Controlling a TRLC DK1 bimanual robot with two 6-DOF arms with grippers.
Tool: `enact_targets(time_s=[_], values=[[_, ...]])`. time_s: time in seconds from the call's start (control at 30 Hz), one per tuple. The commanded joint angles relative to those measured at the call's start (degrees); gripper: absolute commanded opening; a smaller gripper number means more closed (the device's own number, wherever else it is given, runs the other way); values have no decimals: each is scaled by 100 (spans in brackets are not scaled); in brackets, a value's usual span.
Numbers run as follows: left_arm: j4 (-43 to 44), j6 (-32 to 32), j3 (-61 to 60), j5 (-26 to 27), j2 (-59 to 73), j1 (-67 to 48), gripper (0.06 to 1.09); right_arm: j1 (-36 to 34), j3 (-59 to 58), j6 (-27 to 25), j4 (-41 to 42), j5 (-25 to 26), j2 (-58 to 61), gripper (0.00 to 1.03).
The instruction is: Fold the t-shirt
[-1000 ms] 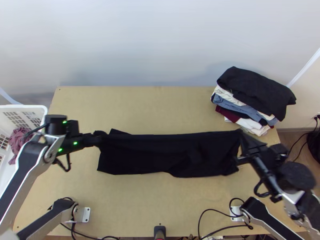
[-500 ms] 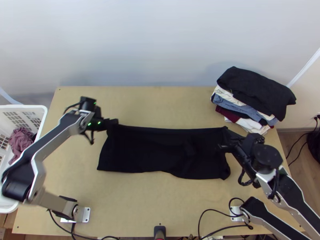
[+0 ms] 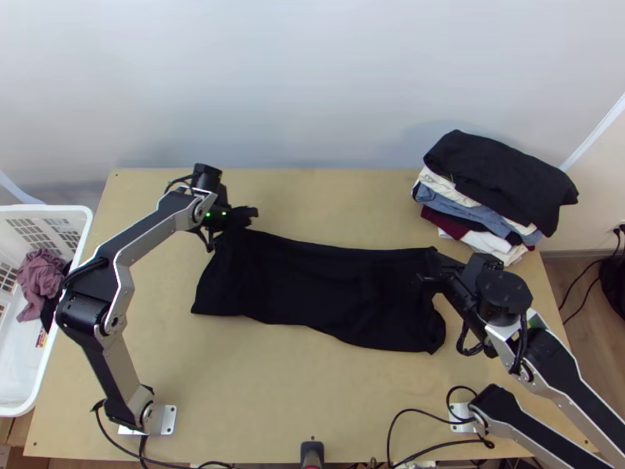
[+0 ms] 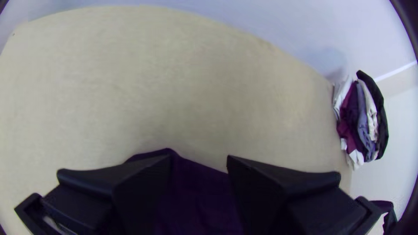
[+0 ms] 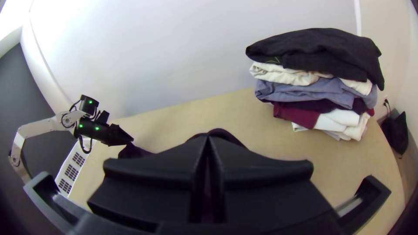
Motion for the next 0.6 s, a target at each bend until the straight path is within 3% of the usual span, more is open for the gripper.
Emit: enact_targets(time_s=[0.0,0.07,0.23,0.37,0.47,0.57], values=[[-310,-9,320,22,-305,63,85,-46,54,97,141,-21,40,3],[-424,-88,346,83,-507,204,85,-46,63,105,167,-21,66,3],[-1021,-369,355,918,-718,784,85,-46,98,105,237,-21,154,3],[-1452,-395,241,1261,-770,1180,83,-55,195,123,255,-21,242,3],[-1391,-536,-76,1375,-814,1452,61,-222,415,466,35,-82,426,3],[-1197,-756,-339,1490,-814,1619,50,-424,643,624,-228,-302,637,3]])
